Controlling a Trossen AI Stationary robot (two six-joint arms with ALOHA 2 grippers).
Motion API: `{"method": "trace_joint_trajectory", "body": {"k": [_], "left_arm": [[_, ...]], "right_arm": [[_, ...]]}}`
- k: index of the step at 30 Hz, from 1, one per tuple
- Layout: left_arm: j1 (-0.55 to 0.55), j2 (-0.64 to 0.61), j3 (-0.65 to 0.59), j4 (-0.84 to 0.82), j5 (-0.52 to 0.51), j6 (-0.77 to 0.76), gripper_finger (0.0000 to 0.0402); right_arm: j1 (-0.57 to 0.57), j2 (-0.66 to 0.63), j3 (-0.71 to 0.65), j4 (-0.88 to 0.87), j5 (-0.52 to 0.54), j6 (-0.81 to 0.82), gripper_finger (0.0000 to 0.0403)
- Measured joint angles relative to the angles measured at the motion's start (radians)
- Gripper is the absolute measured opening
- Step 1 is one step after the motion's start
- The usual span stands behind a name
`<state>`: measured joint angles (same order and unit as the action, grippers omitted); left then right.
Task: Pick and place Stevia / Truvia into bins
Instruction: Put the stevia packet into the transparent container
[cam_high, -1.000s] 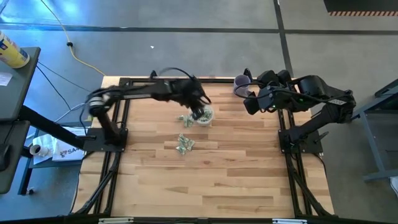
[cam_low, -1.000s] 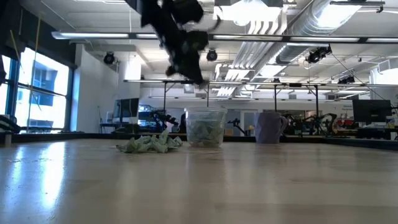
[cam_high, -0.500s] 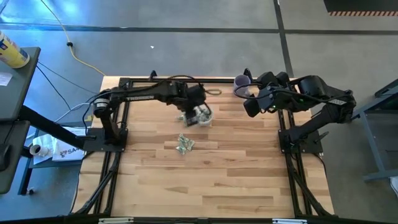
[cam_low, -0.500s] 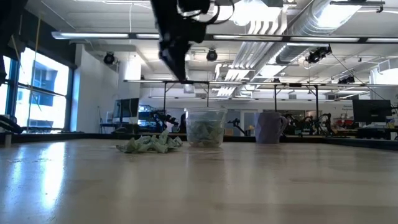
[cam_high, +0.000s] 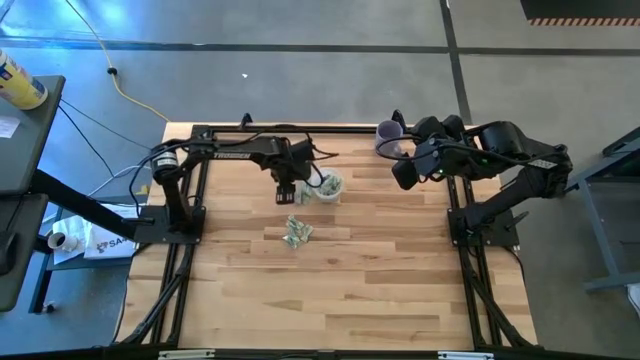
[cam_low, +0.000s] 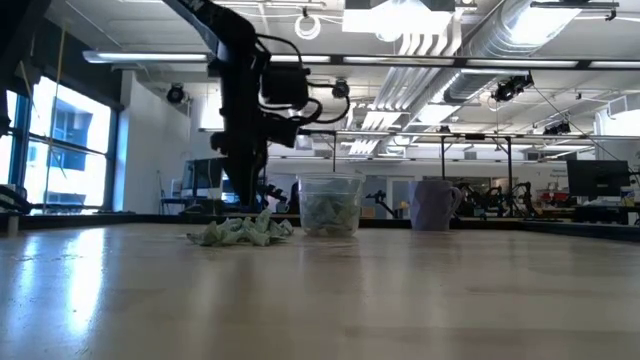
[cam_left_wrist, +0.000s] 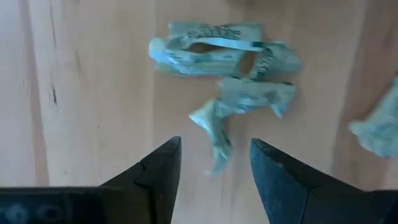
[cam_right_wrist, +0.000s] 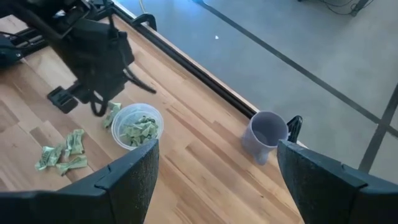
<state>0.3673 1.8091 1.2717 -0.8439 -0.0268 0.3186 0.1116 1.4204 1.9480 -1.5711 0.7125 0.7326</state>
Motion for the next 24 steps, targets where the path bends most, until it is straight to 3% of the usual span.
{"method": "trace_joint_trajectory", "body": {"k": [10,14,20,24], "left_arm": [[0.055,0.033,-0.080,0.125,0.121,0.070,0.0202],[0.058,0.075,-0.081,0.144,0.128,0.087,0.0150],[0.056,0.083,-0.065,0.088,0.039,0.077,0.0028],[0.050,0.026,0.010,-0.077,0.005,-0.027,0.0033]], "right_arm": [[0.000,0.000,0.000,0.000,0.015,0.000,0.0314],[0.000,0.000,0.000,0.000,0.019,0.000,0.0314],[0.000,0.000,0.000,0.000,0.018,0.000,0.0314],[0.000,0.000,0.000,0.000,0.019,-0.001,0.0314]]}}
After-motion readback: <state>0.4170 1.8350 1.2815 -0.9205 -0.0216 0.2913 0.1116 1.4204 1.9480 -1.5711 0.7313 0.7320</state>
